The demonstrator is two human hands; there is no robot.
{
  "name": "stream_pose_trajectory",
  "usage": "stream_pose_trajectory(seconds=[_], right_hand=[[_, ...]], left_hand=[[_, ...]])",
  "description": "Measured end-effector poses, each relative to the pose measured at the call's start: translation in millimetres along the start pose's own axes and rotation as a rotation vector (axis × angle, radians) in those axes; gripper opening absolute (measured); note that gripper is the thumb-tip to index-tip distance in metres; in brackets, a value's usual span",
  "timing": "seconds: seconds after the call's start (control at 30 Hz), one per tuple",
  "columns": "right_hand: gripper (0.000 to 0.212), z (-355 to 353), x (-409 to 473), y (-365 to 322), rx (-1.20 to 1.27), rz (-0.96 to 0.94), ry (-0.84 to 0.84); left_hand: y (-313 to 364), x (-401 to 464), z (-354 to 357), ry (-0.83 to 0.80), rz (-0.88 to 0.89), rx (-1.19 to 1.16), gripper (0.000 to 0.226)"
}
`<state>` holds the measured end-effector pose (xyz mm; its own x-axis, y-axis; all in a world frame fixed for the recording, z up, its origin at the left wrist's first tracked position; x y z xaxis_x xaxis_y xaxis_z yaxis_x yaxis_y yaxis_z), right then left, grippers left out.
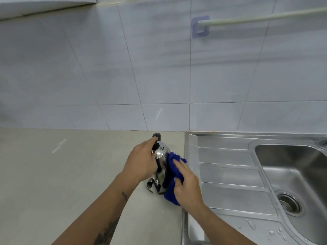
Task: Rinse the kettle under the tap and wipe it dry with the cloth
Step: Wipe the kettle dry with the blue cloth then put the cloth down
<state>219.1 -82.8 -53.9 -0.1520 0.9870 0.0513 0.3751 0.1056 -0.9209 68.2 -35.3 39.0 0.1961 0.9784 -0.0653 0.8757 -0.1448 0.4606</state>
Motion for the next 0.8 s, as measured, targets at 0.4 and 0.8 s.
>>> stream_pose_trajectory(seconds=[0.4, 0.8], right_hand=[[0.071, -25.7, 59.0, -11.1, -0.038, 0.127, -0.174], [0.073, 15.5, 23.9, -1.2, -0.06, 0.063, -0.113]], left_hand=[[8.0, 1.3, 8.4, 0.035, 0.056, 0.159, 0.038], [-18.2, 1.7, -3.7, 0.059, 0.063, 0.037, 0.045]])
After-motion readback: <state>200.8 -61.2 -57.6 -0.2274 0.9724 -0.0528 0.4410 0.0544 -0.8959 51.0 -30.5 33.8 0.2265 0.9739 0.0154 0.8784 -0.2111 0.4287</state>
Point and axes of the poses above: each hand's wrist, its own x-axis towards the middle knuckle, its own z-axis out of the palm, y = z × x, the point moved 5 cm from there along x, towards the middle knuckle, and after that the axes turned 13 degrees about -y, right-handed, at the moved point
